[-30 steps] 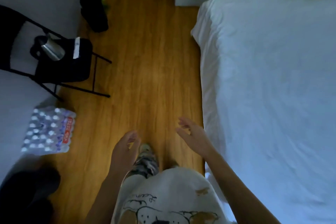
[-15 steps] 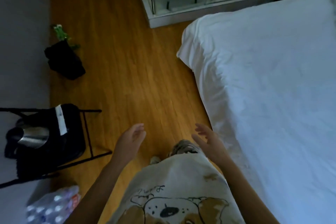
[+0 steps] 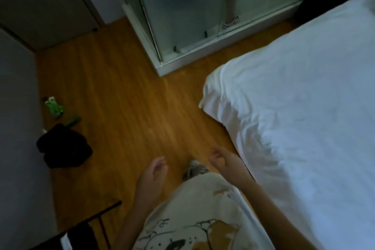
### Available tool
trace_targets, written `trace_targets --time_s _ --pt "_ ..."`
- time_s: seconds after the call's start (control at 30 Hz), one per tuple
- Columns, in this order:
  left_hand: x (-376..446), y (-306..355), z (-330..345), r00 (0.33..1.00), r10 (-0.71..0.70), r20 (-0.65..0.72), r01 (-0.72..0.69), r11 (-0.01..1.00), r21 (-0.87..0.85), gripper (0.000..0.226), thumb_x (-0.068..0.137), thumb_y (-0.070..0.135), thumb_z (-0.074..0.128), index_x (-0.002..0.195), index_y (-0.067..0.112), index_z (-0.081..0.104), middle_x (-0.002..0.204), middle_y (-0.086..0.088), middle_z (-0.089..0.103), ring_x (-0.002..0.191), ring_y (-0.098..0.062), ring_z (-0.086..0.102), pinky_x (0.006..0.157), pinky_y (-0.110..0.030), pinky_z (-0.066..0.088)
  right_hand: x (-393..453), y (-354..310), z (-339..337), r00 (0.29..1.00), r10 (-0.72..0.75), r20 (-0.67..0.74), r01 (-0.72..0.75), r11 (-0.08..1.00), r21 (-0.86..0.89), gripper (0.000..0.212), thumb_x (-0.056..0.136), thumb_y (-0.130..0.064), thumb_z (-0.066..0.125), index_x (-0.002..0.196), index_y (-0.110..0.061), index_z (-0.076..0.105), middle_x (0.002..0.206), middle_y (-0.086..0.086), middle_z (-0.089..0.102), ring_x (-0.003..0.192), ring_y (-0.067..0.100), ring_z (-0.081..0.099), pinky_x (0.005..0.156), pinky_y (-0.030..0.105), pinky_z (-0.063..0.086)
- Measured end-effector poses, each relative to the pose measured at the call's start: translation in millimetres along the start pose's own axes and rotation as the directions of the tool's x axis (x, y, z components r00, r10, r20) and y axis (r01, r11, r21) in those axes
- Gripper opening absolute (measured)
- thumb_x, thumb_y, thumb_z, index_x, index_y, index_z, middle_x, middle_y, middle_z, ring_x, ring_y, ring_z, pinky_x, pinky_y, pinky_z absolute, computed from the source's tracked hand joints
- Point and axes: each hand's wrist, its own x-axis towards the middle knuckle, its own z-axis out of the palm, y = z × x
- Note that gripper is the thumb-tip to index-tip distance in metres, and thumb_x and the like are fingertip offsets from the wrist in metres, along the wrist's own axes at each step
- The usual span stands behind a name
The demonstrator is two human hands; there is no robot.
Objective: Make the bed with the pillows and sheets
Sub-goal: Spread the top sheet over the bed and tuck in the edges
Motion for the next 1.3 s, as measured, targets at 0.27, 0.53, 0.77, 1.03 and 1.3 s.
trace_targets --time_s 0.27,0.53,0.77,1.03,1.3 --pt "188.9 84.1 -94.2 0.995 -0.014 -0.095 0.011 0.999 -0.036 0.029 0.100 0.027 0.051 0.128 0.023 0.055 0.115 0.008 0.058 0.108 -0.012 0.056 0.090 -0.030 0.046 185.3 -118.8 -73.4 0.996 -0.066 -0.060 0.067 0.998 0.012 0.046 0.094 -0.042 0.055 0.136 -0.025 0.050 0.125 -0.009 0.060 0.111 0.006 0.057 0.094 0.023 0.044" --pt "430.6 153.6 -143.3 0.978 0.035 0.208 -0.070 0.984 0.165 0.033 0.099 0.035 0.051 0.128 0.020 0.056 0.117 0.003 0.060 0.108 -0.017 0.058 0.085 -0.033 0.050 338.5 -154.5 -115.2 0.958 0.215 -0.191 -0.194 0.973 0.121 0.046 0.094 -0.045 0.051 0.136 -0.026 0.049 0.131 -0.004 0.059 0.115 0.012 0.058 0.099 0.031 0.045" --pt "610.7 319.8 -124.4 0.780 0.223 0.585 -0.477 0.817 0.323 0.028 0.099 0.027 0.051 0.126 0.022 0.057 0.115 0.009 0.061 0.108 -0.009 0.057 0.087 -0.022 0.047 411.3 -186.5 -163.5 0.791 0.510 -0.339 -0.308 0.809 0.501 0.041 0.094 -0.040 0.055 0.133 -0.025 0.051 0.118 -0.008 0.063 0.107 0.006 0.059 0.091 0.023 0.046" --pt "753.5 470.3 -21.5 0.701 0.255 0.666 -0.557 0.778 0.289 0.022 0.100 0.025 0.051 0.121 0.023 0.058 0.111 0.006 0.062 0.103 -0.007 0.057 0.085 -0.021 0.046 515.8 -137.7 -267.6 0.615 0.697 -0.368 -0.345 0.658 0.669 0.040 0.094 -0.039 0.056 0.132 -0.026 0.051 0.117 -0.007 0.063 0.103 0.006 0.057 0.088 0.023 0.048" --pt "828.0 616.1 110.0 0.627 0.244 0.740 -0.581 0.779 0.235 0.025 0.099 0.029 0.052 0.123 0.024 0.058 0.114 0.009 0.063 0.105 -0.002 0.058 0.084 -0.018 0.047 622.2 -74.1 -447.1 0.602 0.671 -0.432 -0.330 0.703 0.630 0.046 0.094 -0.044 0.052 0.137 -0.027 0.048 0.128 -0.007 0.060 0.110 0.007 0.058 0.095 0.024 0.047"
